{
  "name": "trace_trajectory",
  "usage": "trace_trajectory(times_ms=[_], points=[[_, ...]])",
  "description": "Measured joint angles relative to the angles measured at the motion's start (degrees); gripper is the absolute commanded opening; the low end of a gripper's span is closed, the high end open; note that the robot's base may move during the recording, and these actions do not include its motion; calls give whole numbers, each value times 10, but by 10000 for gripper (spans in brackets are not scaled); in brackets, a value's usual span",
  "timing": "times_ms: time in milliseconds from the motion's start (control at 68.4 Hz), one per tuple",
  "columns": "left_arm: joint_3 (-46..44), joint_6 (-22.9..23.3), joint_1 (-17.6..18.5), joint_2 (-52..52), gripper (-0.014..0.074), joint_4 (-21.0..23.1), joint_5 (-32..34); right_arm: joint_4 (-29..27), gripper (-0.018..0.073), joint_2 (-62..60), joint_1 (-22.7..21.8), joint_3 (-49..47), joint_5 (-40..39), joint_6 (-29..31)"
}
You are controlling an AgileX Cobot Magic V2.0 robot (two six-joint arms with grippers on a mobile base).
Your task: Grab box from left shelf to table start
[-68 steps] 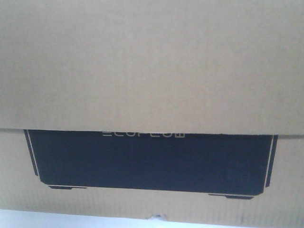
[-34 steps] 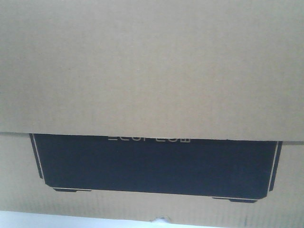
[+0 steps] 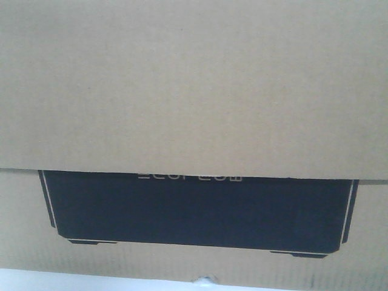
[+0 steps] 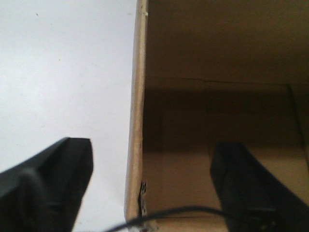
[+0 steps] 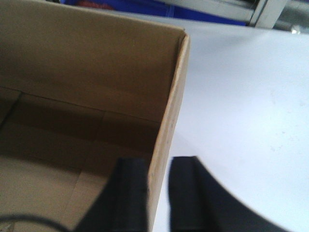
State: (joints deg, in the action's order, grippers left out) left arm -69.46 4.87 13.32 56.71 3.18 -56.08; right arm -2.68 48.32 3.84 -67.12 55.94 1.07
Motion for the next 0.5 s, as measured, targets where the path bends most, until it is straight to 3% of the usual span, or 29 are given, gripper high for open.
trace_trajectory(times_ms=[190, 497], points=[[117, 0, 0, -130, -107, -2, 41, 0, 57, -127, 0, 104, -35, -2], [342, 0, 0, -346, -92, -9, 145, 5, 57, -337, 0, 320, -117, -2]])
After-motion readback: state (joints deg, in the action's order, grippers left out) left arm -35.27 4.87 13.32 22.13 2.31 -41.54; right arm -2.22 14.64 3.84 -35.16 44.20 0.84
